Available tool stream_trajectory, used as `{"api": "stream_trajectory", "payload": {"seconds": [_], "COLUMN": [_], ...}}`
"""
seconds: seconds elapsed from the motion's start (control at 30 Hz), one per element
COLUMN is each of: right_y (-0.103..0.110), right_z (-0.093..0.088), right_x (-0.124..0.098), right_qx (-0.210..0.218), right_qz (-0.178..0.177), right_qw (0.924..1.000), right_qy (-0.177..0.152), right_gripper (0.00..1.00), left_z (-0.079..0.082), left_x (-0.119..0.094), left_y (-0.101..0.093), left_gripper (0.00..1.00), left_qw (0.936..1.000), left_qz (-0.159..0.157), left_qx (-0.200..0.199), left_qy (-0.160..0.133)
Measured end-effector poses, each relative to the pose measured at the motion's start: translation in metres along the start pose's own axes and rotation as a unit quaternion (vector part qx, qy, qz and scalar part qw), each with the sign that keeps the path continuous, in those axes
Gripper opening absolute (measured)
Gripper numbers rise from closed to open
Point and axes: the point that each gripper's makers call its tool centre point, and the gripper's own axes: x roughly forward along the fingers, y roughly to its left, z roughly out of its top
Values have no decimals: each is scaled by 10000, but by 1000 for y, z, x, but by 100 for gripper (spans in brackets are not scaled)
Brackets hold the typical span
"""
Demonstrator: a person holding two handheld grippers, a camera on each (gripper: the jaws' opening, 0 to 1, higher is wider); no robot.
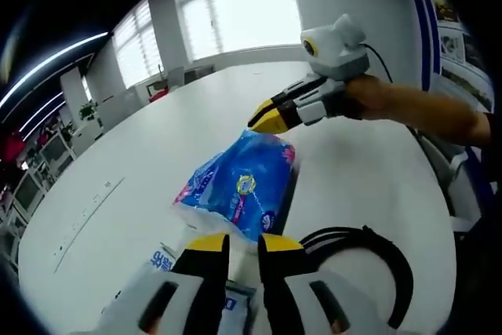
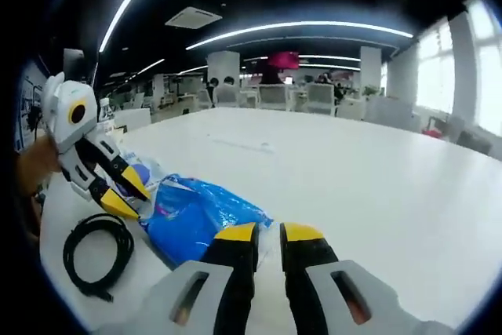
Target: Arrange the tabletop items into an orderly group along one side of the table until the central work area is clear of visible clutter.
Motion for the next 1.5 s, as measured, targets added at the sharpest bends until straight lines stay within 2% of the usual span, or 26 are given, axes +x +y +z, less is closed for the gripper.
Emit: {"api": "stream_trajectory", "payload": {"seconds": [0.17, 0.47, 0.7, 0.83, 0.87, 1.07, 1.2, 1.27, 1.37, 1.43, 1.5], "right_y": [5, 8, 33, 36, 37, 42, 52, 56, 57, 61, 75], "right_z": [6, 16, 24, 24, 24, 18, 16, 16, 16, 15, 13], "right_x": [-4, -14, -26, -26, -26, -24, -27, -30, -30, -32, -36], "right_qx": [-11, -121, -282, -360, -369, -489, -522, -527, -575, -609, -720], "right_qz": [24, -28, 91, 128, 144, 234, 309, 322, 387, 422, 547], "right_qw": [10000, 9998, 9995, 9992, 9992, 9985, 9981, 9981, 9975, 9971, 9957], "right_qy": [-64, -140, -119, -88, -62, 68, 85, 83, 134, 177, 192], "right_gripper": [11, 12, 16, 17, 18, 22, 32, 43, 59, 69, 79], "left_z": [-4, 2, 2, 0, 0, -6, -8, -11, -12, -13, -15], "left_x": [-7, -25, -45, -45, -45, -50, -54, -59, -64, -68, -73], "left_y": [9, 7, 12, 7, 13, 15, 13, 8, 11, 6, 1], "left_gripper": [19, 20, 25, 28, 28, 31, 44, 51, 52, 56, 63], "left_qw": [10000, 9997, 9996, 9994, 9995, 9995, 9992, 9991, 9993, 9992, 9991], "left_qz": [84, 197, 231, 273, 269, 250, 273, 271, 199, 130, 102], "left_qx": [-7, -52, -96, -114, -103, -168, -265, -306, -303, -369, -400], "left_qy": [22, -101, -163, -163, -142, -122, -88, -75, -95, -126, -115]}}
